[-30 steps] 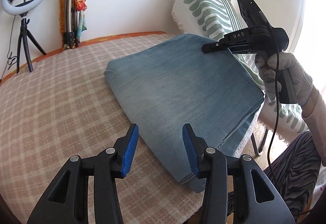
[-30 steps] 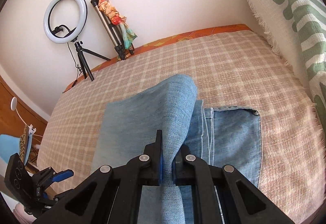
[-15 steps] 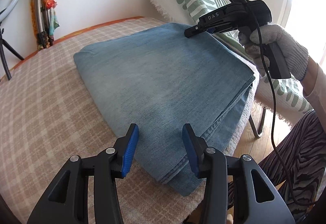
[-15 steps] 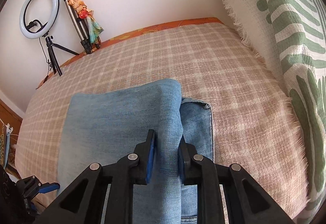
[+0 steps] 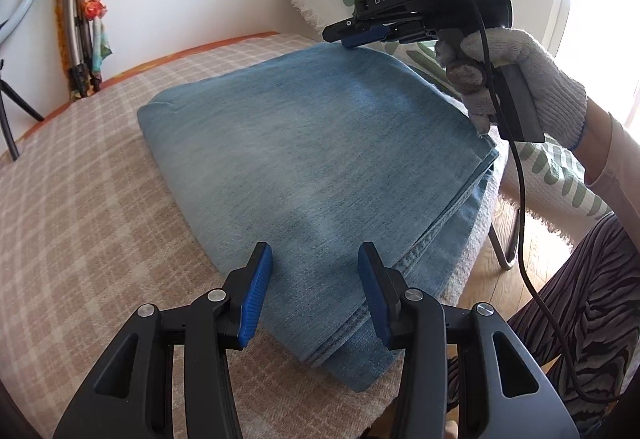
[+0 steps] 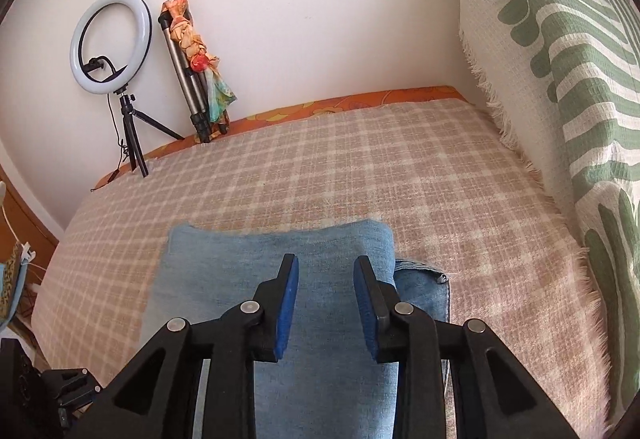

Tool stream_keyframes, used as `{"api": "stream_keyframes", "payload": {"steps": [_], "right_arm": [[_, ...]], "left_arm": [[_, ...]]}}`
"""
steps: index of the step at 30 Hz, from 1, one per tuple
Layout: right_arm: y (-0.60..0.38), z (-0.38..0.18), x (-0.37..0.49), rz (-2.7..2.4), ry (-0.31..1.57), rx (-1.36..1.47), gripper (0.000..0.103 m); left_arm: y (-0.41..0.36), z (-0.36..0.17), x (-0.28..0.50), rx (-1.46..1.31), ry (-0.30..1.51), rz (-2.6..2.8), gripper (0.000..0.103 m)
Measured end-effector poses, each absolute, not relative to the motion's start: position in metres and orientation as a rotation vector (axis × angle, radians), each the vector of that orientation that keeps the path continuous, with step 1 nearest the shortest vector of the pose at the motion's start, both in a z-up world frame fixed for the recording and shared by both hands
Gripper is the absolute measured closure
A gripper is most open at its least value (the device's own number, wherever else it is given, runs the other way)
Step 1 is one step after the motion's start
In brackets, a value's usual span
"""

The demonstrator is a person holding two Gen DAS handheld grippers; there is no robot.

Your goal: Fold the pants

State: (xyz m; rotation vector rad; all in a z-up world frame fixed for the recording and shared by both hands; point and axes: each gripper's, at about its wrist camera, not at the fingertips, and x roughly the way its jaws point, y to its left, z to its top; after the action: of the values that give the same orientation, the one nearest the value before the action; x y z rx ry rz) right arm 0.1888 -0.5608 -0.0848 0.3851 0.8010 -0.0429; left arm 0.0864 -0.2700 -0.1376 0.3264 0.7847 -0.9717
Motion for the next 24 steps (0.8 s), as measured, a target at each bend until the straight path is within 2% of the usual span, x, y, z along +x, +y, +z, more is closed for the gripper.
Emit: {"api": "stream_keyframes", "payload": {"steps": [6,17,20,24], "right_arm": [[-0.565,-0.118,0.202,-0.061,0.889,0.403,0.076],[-0.538,-0.082,0.118,0.016,0.925,0.350,0.070],[-0.532,-0.095,0.101,0.038,0.976,0.359,0.070],[-0.524,-0.118,0.093,0.053,1.048,0.306,0.070]], "left_arm": [[-0.270,-0.138,0.086,0.332,0.785,-0.977,0.060],[-0.256,-0.126,0.108,0.231,0.840,-0.948,0.059],[-0.251,-0.121,0.116,0.196,0.841,-0.925,0.050],[-0.248,-0.121,0.132,0.157,0.871,-0.897,0.048]]}}
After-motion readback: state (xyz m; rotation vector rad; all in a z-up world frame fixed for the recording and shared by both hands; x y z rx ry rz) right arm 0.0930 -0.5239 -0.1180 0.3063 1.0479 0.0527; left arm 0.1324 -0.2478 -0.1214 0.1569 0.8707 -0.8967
